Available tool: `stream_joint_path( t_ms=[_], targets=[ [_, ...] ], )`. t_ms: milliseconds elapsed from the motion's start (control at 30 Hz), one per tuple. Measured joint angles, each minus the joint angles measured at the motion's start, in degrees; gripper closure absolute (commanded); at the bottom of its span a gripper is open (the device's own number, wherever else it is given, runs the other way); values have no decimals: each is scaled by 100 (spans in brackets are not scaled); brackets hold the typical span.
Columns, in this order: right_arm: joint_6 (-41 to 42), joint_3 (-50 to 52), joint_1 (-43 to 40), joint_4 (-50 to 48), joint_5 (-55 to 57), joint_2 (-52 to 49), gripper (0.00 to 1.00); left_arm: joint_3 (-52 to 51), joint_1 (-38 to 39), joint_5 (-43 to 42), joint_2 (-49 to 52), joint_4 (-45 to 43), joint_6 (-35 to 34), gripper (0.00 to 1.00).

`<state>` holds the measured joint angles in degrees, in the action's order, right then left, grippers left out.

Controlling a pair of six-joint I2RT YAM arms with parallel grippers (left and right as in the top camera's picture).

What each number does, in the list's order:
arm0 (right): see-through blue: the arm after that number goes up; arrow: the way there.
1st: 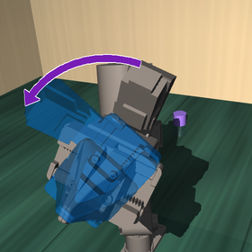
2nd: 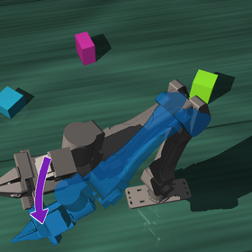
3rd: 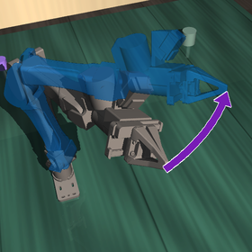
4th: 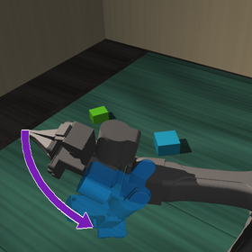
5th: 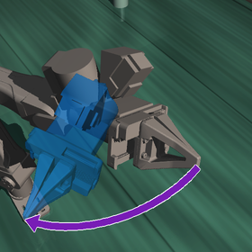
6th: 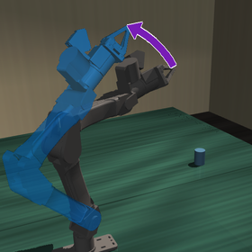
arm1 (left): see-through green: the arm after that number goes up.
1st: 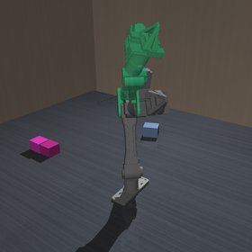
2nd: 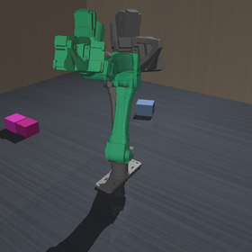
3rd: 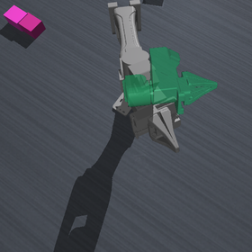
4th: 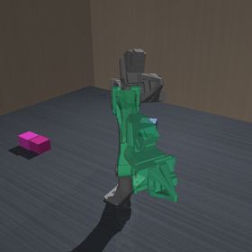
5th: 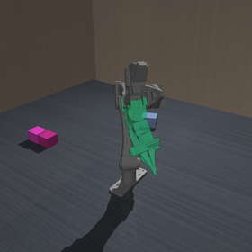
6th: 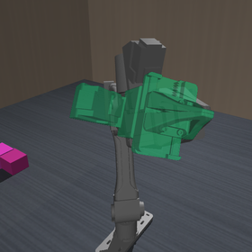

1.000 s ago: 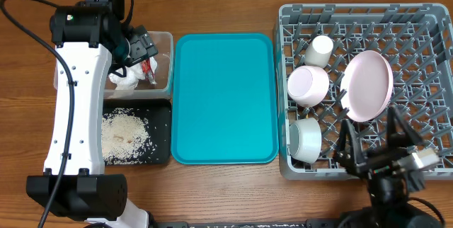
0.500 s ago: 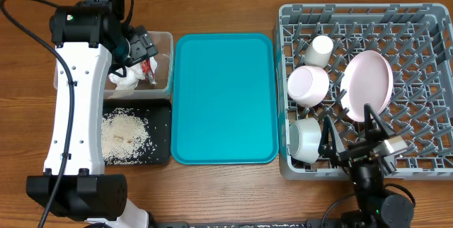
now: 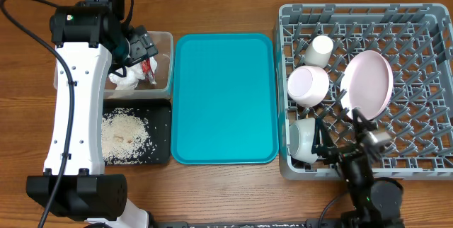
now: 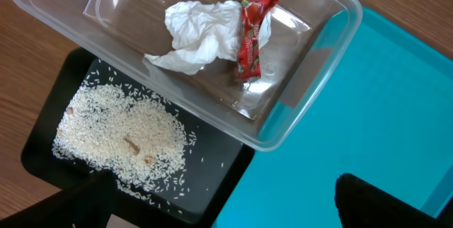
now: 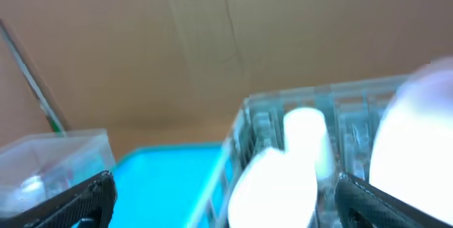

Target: Sort waste into correct bins and load items into the dishwasher

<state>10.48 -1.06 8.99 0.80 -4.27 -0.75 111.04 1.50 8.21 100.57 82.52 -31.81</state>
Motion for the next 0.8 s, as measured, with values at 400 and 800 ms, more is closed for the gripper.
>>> stream_joint_path(
  t_ms=[400, 800],
  targets=[
    [-538, 0, 0, 396, -2, -4, 0, 0, 0, 0, 0, 2, 0, 0],
    [-903, 0, 0, 393, 4, -4, 0, 0, 0, 0, 0, 0, 0, 0]
  ],
)
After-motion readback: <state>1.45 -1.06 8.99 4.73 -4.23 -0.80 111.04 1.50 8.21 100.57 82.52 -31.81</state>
